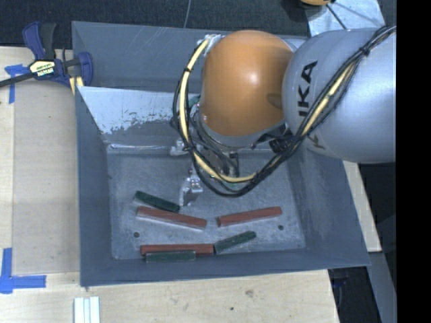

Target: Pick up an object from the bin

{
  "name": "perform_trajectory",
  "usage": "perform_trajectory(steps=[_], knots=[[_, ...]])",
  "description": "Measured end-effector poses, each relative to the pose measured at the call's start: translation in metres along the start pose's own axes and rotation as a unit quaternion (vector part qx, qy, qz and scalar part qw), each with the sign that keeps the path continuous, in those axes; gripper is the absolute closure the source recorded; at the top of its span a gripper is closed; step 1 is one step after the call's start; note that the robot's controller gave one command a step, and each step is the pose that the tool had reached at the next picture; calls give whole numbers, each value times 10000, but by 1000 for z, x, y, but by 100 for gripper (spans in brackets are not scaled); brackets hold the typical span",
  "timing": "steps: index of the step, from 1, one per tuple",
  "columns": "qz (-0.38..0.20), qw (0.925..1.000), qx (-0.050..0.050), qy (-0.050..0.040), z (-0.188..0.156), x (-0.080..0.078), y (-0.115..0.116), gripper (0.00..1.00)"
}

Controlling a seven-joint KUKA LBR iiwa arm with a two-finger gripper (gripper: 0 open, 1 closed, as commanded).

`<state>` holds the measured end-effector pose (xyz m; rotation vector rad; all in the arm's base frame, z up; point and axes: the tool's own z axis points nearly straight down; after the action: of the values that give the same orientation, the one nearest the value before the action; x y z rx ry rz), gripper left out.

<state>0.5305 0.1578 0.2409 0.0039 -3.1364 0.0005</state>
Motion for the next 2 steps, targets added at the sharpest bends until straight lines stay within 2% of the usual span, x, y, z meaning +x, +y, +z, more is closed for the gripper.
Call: perform_trajectory(steps=[1,2], knots=[[11,10000,-8,-40,-4,-2,-1,0],[-5,10000,-17,-78,37,5,-1,0]])
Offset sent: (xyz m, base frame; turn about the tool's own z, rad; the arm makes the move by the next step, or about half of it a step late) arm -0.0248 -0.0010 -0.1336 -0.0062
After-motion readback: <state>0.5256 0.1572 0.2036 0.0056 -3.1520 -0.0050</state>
